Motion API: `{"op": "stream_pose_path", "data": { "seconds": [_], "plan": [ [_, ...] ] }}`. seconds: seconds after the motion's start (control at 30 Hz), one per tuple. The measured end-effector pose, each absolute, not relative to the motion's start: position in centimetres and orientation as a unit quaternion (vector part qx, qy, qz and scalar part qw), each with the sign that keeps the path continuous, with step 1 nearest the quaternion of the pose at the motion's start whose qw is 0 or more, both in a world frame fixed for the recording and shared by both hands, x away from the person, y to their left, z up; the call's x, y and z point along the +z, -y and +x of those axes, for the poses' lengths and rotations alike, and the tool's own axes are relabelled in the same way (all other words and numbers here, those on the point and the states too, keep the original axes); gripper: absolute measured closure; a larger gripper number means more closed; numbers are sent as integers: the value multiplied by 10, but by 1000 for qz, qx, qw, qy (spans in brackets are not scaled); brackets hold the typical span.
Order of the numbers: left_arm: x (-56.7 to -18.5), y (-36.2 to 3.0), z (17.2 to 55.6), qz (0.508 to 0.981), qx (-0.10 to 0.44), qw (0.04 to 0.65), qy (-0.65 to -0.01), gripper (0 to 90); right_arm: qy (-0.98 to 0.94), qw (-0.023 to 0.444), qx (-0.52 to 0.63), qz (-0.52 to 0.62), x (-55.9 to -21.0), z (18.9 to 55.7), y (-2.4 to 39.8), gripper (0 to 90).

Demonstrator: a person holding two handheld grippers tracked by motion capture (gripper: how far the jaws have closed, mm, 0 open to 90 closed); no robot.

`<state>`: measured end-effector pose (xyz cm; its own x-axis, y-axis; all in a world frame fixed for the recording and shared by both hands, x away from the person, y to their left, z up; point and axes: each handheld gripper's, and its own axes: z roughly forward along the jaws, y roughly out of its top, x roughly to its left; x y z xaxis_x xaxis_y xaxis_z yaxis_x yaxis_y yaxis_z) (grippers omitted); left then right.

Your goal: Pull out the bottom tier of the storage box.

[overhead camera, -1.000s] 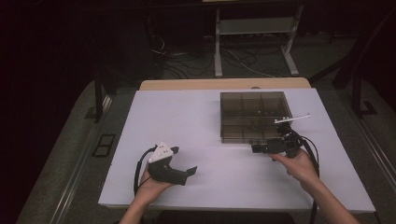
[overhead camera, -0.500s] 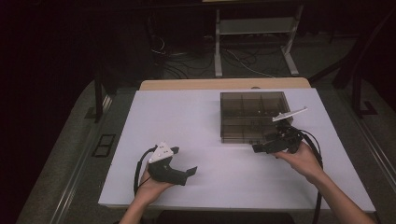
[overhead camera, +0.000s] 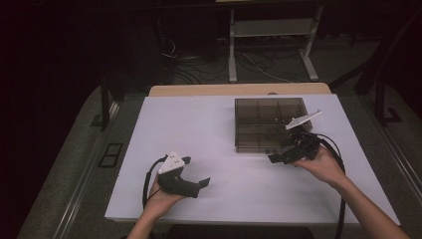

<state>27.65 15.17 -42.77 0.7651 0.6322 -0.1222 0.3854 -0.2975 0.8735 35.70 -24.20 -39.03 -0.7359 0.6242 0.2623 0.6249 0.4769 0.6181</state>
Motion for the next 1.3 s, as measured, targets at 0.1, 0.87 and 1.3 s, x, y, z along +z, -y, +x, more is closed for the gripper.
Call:
{"op": "stream_pose_path", "data": {
  "seconds": [0.1,0.87,1.3],
  "plan": [
    [-428,-151,276,796,124,499,-319,0,869,-3,-352,-348,-392,359,240,110],
    [-428,-152,277,797,123,498,-319,0,916,-49,-318,-238,-390,368,230,153],
    [-428,-151,277,796,122,499,-320,0,926,-84,-315,-191,-399,371,227,364]
  ]
}}
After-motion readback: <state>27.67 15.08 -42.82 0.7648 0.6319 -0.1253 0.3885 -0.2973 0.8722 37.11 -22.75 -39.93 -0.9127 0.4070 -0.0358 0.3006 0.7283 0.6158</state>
